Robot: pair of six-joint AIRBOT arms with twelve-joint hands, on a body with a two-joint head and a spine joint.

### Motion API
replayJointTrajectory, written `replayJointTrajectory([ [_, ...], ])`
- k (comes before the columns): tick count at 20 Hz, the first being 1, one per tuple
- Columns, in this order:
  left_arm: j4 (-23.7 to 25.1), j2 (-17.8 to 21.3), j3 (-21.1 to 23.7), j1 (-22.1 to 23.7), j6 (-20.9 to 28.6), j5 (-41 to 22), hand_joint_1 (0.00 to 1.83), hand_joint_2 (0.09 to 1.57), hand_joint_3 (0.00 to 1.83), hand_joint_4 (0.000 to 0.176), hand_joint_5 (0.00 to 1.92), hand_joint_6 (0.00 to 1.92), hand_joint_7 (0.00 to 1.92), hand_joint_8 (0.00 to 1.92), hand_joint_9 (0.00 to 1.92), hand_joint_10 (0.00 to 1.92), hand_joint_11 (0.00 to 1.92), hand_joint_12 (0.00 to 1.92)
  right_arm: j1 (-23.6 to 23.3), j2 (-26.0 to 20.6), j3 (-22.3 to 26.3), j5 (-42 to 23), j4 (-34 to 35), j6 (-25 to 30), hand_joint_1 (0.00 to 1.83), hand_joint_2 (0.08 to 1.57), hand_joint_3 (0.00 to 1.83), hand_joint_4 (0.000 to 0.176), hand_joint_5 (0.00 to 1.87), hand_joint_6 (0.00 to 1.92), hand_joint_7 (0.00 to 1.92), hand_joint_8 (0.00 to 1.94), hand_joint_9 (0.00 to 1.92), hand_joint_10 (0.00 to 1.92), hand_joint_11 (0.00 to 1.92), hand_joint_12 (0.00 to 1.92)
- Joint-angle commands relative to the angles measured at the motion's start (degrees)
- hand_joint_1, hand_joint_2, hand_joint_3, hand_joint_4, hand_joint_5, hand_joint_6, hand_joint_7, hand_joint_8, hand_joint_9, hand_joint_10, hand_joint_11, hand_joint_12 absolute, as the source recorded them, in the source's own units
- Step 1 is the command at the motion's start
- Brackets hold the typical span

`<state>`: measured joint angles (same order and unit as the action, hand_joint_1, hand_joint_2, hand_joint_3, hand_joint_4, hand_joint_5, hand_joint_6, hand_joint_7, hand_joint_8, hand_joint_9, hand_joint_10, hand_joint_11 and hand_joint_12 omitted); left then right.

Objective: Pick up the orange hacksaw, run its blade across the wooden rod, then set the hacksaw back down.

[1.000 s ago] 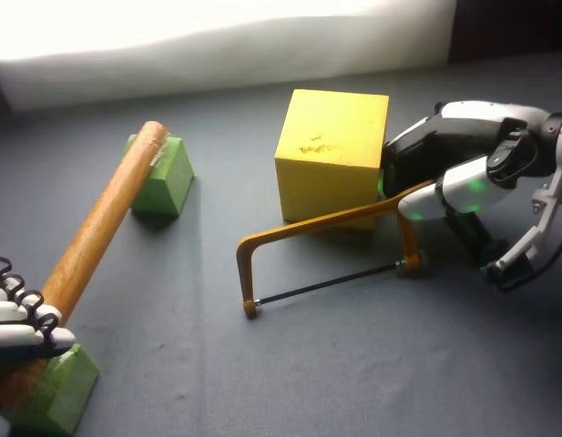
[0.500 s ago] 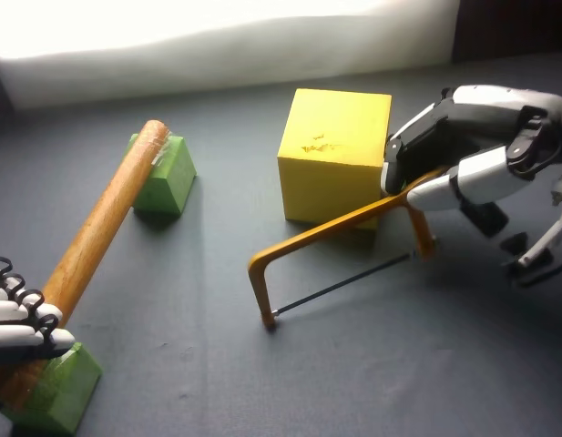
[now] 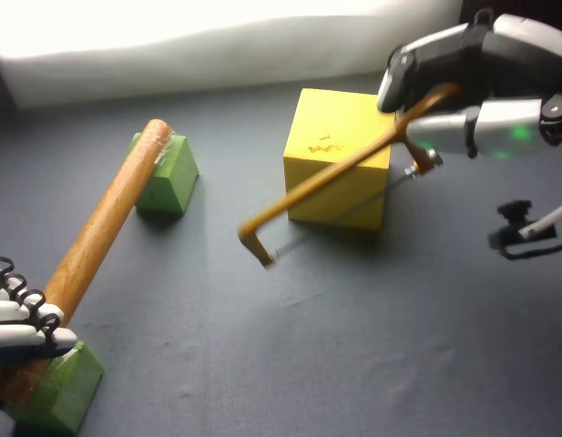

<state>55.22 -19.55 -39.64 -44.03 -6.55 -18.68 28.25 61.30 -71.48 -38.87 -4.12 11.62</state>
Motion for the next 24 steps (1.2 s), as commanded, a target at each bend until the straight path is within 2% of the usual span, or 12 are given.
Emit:
replayJointTrajectory([
  [1, -0.8, 0.0, -0.5, 0.5, 0.0, -1.6, 0.29, 1.26, 0.0, 0.0, 0.14, 0.0, 0.14, 0.0, 0.13, 0.0, 0.0, 0.36, -0.1, -0.4, 1.2, -11.7, 5.9, -1.9, 1.35, 1.2, 0.0, 0.0, 0.78, 1.01, 0.79, 1.34, 0.78, 1.52, 0.75, 1.57],
  [4, -0.8, 0.0, -0.5, 0.5, 0.0, -1.6, 0.29, 1.25, 0.0, 0.0, 0.14, 0.0, 0.14, 0.0, 0.13, 0.0, 0.0, 0.38, 1.2, 0.2, 5.7, -20.3, 18.6, -9.5, 1.35, 1.2, 0.0, 0.0, 0.78, 1.02, 0.79, 1.34, 0.77, 1.54, 0.7, 1.55],
  [5, -0.8, 0.0, -0.5, 0.5, 0.0, -1.6, 0.29, 1.26, 0.0, 0.0, 0.13, 0.0, 0.13, 0.0, 0.13, 0.0, 0.0, 0.35, 1.3, 1.3, 6.2, -22.8, 20.1, -10.4, 1.34, 1.22, 0.0, 0.0, 0.76, 1.02, 0.75, 1.41, 0.72, 1.59, 0.68, 1.57],
  [12, -0.8, -0.1, -0.5, 0.6, 0.0, -1.6, 0.3, 1.25, 0.0, 0.0, 0.12, 0.0, 0.13, 0.0, 0.13, 0.0, 0.0, 0.38, 1.1, 6.5, 6.4, -29.2, 25.3, -14.6, 1.36, 1.18, 0.0, 0.0, 0.81, 1.05, 0.81, 1.25, 0.82, 1.47, 0.7, 1.53],
  [13, -0.8, -0.1, -0.5, 0.6, 0.0, -1.6, 0.3, 1.26, 0.0, 0.0, 0.11, 0.0, 0.12, 0.0, 0.12, 0.0, 0.0, 0.36, 1.1, 7.7, 6.4, -30.3, 27.1, -16.0, 1.35, 1.2, 0.0, 0.0, 0.78, 1.08, 0.78, 1.32, 0.8, 1.49, 0.72, 1.56],
  [15, -0.8, -0.1, -0.5, 0.6, 0.0, -1.6, 0.29, 1.26, 0.0, 0.0, 0.11, 0.0, 0.12, 0.0, 0.12, 0.0, 0.0, 0.36, 0.6, 9.8, 6.4, -31.1, 29.9, -18.8, 1.35, 1.22, 0.0, 0.0, 0.75, 1.09, 0.75, 1.4, 0.77, 1.53, 0.71, 1.56],
  [16, -0.8, -0.1, -0.5, 0.7, 0.0, -1.6, 0.3, 1.26, 0.0, 0.0, 0.11, 0.0, 0.12, 0.0, 0.13, 0.0, 0.0, 0.38, 0.3, 11.1, 6.4, -31.4, 31.3, -19.8, 1.24, 1.2, 0.0, 0.0, 0.82, 1.06, 0.82, 1.41, 0.78, 1.34, 0.73, 1.53],
  [17, -0.8, -0.2, -0.5, 0.7, 0.0, -1.6, 0.3, 1.26, 0.0, 0.0, 0.12, 0.0, 0.12, 0.0, 0.13, 0.0, 0.0, 0.38, 0.1, 12.3, 6.4, -32.0, 32.5, -21.1, 1.22, 1.21, 0.0, 0.0, 0.82, 1.06, 0.82, 1.46, 0.78, 1.32, 0.73, 1.55],
  [18, -0.8, -0.2, -0.5, 0.7, 0.0, -1.5, 0.29, 1.26, 0.0, 0.0, 0.12, 0.0, 0.13, 0.0, 0.14, 0.0, 0.0, 0.4, 0.0, 13.5, 6.2, -32.5, 33.4, -21.9, 1.32, 1.2, 0.0, 0.0, 0.8, 1.03, 0.78, 1.38, 0.78, 1.48, 0.73, 1.56],
  [20, -0.8, -0.3, -0.4, 0.8, 0.0, -1.3, 0.32, 1.26, 0.0, 0.0, 0.14, 0.01, 0.14, 0.0, 0.15, 0.0, 0.0, 0.39, -0.1, 15.5, 6.1, -32.7, 34.2, -23.0, 1.35, 1.19, 0.0, 0.0, 0.82, 1.03, 0.8, 1.31, 0.79, 1.49, 0.71, 1.59],
  [22, -0.8, -0.3, -0.4, 0.8, 0.0, -1.3, 0.34, 1.24, 0.0, 0.0, 0.15, 0.0, 0.15, 0.0, 0.16, 0.0, 0.0, 0.47, -0.3, 17.1, 6.0, -31.8, 34.6, -24.0, 1.24, 1.21, 0.0, 0.0, 0.8, 1.07, 0.82, 1.44, 0.74, 1.43, 0.7, 1.66],
  [24, -0.8, -0.3, -0.4, 0.8, 0.0, -1.3, 0.31, 1.25, 0.0, 0.0, 0.15, 0.0, 0.16, 0.0, 0.16, 0.0, 0.0, 0.44, -0.5, 18.5, 6.0, -30.2, 35.0, -25.0, 1.35, 1.19, 0.0, 0.0, 0.76, 1.07, 0.81, 1.29, 0.82, 1.48, 0.76, 1.58],
])
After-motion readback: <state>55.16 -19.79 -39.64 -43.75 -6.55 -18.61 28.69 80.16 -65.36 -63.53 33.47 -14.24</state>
